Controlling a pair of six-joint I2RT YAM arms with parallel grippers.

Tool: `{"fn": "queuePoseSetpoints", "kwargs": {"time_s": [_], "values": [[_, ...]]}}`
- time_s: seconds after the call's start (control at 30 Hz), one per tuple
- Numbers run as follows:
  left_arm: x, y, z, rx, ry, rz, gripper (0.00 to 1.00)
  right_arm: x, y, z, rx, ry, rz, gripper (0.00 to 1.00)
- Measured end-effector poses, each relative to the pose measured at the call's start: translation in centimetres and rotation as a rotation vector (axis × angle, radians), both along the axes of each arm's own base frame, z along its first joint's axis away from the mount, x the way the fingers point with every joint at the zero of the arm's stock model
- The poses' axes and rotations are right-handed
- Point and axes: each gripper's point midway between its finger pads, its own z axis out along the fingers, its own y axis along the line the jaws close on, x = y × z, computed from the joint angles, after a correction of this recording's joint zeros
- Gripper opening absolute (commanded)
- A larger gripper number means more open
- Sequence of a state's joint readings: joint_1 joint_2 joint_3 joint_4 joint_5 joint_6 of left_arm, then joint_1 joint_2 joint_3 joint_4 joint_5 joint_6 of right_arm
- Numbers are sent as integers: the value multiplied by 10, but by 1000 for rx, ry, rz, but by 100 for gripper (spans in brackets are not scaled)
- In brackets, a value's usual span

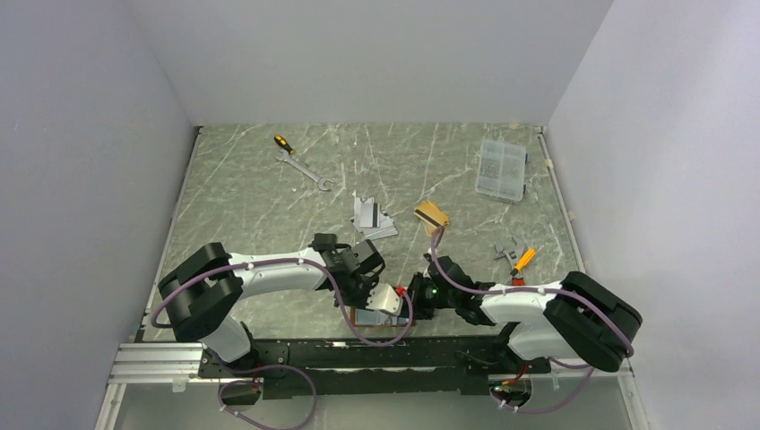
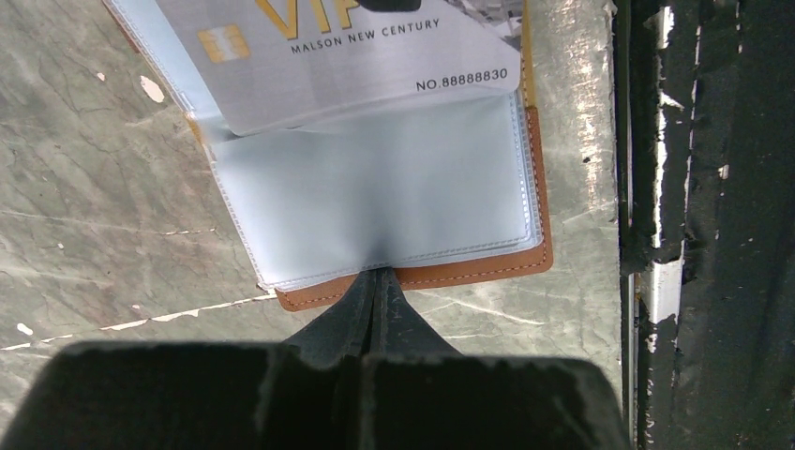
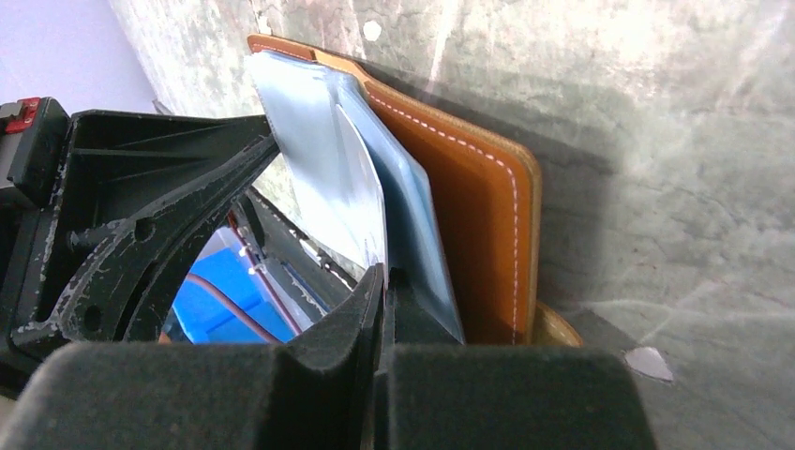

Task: Put the credit cards into the card holder
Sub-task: Insert the credit card into the card holder.

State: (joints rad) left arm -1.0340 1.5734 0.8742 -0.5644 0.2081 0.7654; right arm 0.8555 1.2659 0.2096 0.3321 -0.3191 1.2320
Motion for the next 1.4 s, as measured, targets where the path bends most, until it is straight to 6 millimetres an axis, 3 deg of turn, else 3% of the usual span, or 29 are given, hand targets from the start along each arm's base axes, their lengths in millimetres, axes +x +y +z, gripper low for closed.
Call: {"fn": "queuePoseSetpoints", "kwargs": {"time_s": [0.73, 1.4], "values": [[1, 1, 0, 9, -9, 1, 0, 1, 24, 2, -42, 14, 156, 0], [-1, 4, 0, -47, -53, -59, 0, 10, 17, 2, -88, 4, 99, 0]]}}
